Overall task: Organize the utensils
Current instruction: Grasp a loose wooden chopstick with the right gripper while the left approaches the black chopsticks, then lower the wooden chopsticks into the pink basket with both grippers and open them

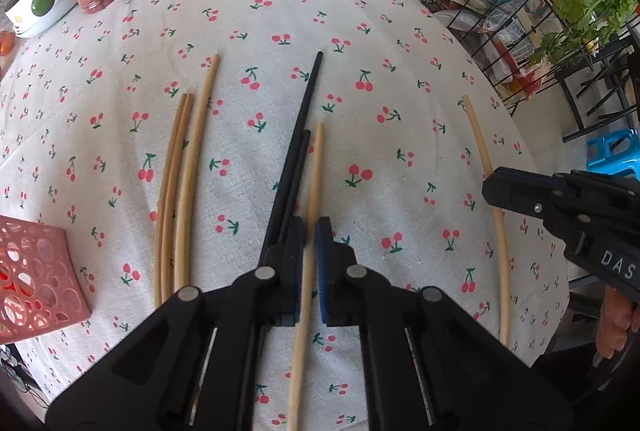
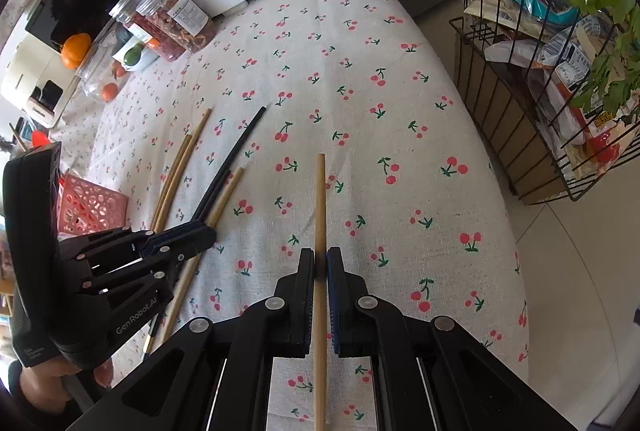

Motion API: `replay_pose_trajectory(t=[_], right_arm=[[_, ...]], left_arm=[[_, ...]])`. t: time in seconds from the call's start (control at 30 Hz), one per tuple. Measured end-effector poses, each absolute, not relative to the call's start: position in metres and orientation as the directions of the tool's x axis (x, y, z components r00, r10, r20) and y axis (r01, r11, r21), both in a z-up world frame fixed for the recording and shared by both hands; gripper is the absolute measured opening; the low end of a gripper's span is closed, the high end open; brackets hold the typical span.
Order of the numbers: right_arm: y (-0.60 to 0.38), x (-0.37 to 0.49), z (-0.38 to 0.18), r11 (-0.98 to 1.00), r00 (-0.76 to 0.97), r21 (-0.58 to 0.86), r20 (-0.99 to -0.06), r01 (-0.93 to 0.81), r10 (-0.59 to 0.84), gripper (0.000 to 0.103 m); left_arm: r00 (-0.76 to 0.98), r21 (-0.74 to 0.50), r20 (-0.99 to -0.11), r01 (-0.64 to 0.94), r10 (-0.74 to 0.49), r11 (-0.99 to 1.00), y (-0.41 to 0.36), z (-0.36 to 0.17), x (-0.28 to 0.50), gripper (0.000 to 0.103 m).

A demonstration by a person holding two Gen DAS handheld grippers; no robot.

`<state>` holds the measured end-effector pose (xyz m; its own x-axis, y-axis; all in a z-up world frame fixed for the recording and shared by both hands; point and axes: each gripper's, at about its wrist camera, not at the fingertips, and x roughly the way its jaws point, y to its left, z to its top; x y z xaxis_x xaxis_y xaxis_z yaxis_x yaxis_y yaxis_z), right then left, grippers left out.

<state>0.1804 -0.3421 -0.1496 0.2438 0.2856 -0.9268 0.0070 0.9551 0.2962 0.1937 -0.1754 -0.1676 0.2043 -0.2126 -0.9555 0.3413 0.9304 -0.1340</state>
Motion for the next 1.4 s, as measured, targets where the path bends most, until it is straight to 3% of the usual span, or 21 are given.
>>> replay_pose_trajectory(t=[0.5, 0.97, 1.2, 1.4], right_arm=[[-0.286, 0.15, -0.098, 0.939, 0.36, 0.327, -0.867, -0.108, 0.344, 0.006], [-0.222, 0.123, -0.047, 0.921, 0.469, 0.28, -0.797, -0.27, 0.38, 0.006], [-0.202, 0.114, -0.001, 0.909, 0.586, 0.244, -0.701, -0.337, 0.406, 0.006], [-0.191, 0.116, 0.034, 0.894, 0.66, 0.253, -0.605, -0.371, 0.445, 0.006]], left_arm=[[0.42, -0.187, -0.846, 0.344, -0.329, 0.92, -0.078, -0.08, 0.122, 0.007], [0.594, -0.279, -0.677, 0.338, -0.434, 0.899, -0.011, -0.02, 0.077, 0.007], [0.71, -0.287, -0.544, 0.343, -0.447, 0.895, 0.016, 0.024, 0.061, 0.007], [0.83, -0.246, -0.415, 0.293, -0.373, 0.924, 0.037, 0.052, 0.052, 0.007]])
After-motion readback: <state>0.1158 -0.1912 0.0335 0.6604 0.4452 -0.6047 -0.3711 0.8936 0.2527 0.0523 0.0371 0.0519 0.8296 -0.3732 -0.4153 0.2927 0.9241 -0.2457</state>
